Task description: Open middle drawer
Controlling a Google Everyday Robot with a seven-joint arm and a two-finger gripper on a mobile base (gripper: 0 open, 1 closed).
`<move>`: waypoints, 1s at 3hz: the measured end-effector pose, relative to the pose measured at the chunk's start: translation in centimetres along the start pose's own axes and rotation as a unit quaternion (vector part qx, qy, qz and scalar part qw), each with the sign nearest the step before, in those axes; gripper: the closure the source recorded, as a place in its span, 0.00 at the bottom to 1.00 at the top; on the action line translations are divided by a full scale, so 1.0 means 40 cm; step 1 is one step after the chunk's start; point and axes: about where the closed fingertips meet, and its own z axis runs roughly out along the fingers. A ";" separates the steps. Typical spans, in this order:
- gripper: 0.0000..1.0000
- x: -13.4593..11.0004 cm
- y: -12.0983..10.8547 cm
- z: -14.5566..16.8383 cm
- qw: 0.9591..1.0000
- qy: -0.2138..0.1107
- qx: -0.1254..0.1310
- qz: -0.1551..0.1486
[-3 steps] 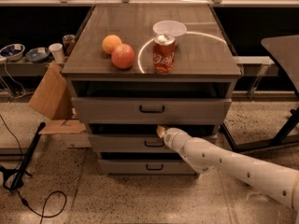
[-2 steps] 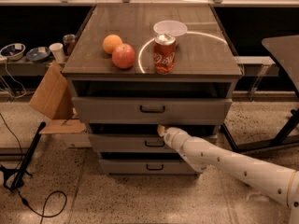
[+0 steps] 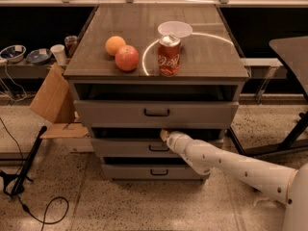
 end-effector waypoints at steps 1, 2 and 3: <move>1.00 0.009 0.009 0.013 1.000 0.016 0.001 -0.009; 1.00 0.014 0.021 0.014 0.999 0.032 0.003 -0.021; 1.00 0.014 0.031 0.008 0.998 0.053 0.001 -0.031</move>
Offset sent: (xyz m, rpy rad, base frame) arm -0.0032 0.0127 0.0003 -0.0904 0.0619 0.0698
